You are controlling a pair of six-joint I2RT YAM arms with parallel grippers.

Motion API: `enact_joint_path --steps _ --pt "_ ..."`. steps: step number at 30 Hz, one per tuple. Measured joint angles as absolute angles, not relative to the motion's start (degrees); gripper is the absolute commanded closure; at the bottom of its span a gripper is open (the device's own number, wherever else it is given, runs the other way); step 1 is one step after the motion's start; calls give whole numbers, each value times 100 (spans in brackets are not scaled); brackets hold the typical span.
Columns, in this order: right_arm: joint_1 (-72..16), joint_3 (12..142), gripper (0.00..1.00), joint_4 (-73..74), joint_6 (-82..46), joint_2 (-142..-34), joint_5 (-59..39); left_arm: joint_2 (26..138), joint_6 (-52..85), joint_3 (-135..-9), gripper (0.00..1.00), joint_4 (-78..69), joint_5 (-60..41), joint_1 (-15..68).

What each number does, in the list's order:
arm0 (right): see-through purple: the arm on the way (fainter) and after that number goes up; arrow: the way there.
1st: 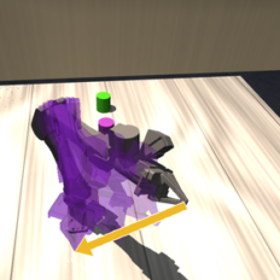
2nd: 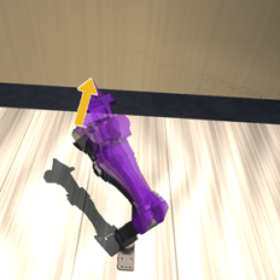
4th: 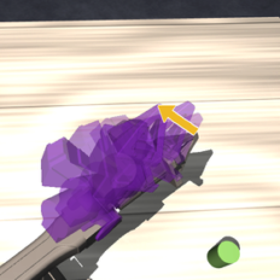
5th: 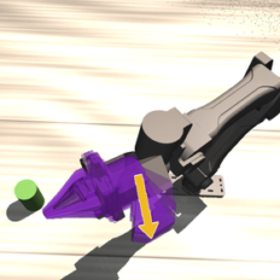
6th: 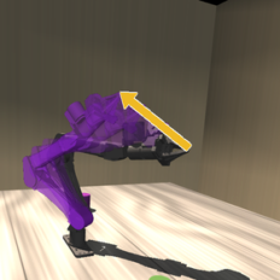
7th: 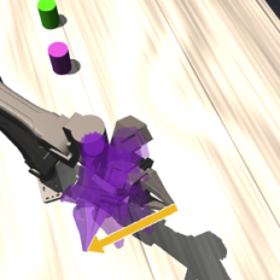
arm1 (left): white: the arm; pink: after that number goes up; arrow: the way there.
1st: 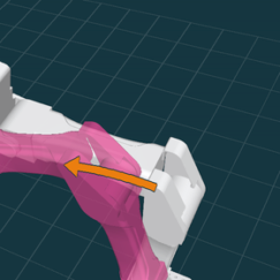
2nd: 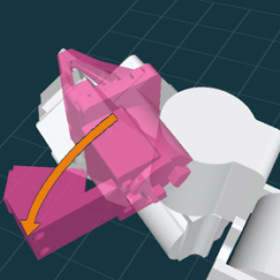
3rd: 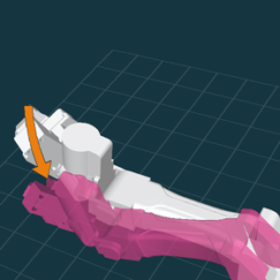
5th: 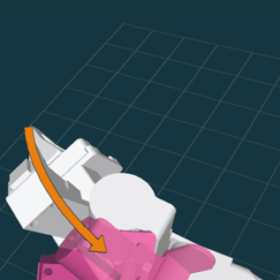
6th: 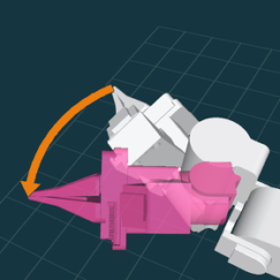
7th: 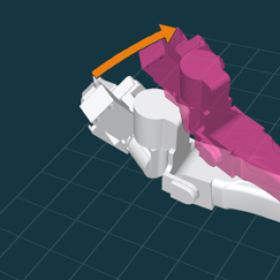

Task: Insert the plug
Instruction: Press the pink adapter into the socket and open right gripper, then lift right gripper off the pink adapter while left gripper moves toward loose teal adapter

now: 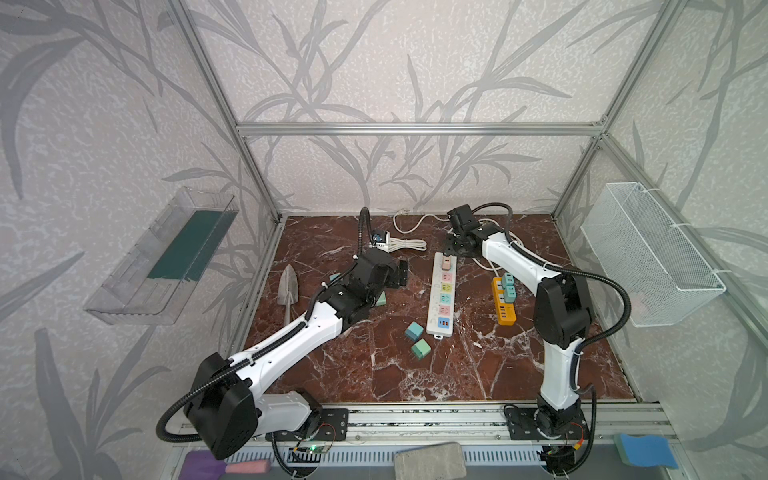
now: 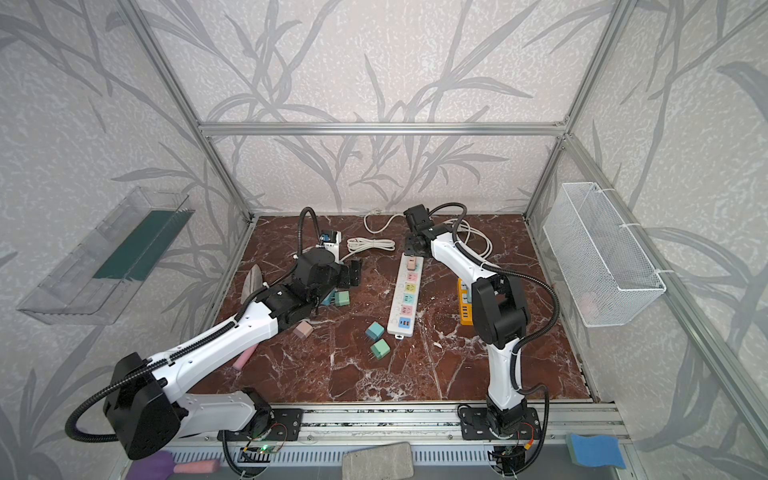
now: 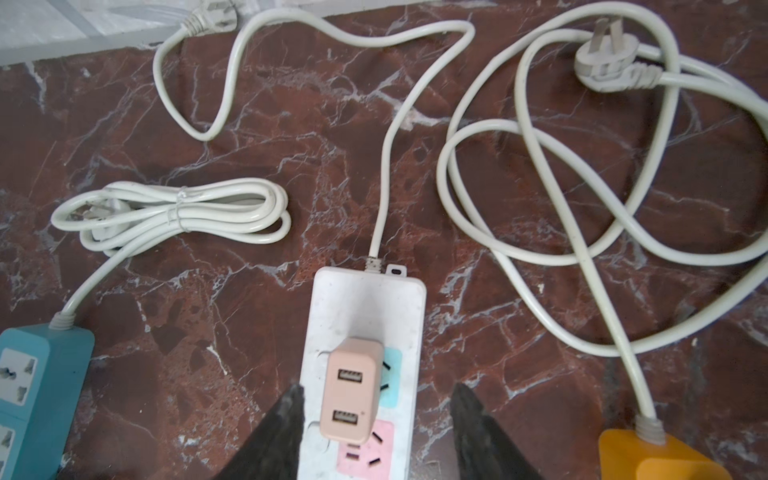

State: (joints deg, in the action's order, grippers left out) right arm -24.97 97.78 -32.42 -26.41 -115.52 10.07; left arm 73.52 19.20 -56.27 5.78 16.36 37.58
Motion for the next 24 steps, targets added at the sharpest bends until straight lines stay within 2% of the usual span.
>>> enact_joint_path --steps 20,22,24 --pt "-2349 9306 46 -3059 -2628 -11705 567 7481 1914 -5627 12 578 1636 3747" --pt "-2329 9306 46 -3052 -2613 -11705 499 7500 1911 -5627 9 578 1636 3743" --pt "-2329 9306 46 -3057 -2596 -11703 434 7513 1916 -5627 1 578 1627 3741"
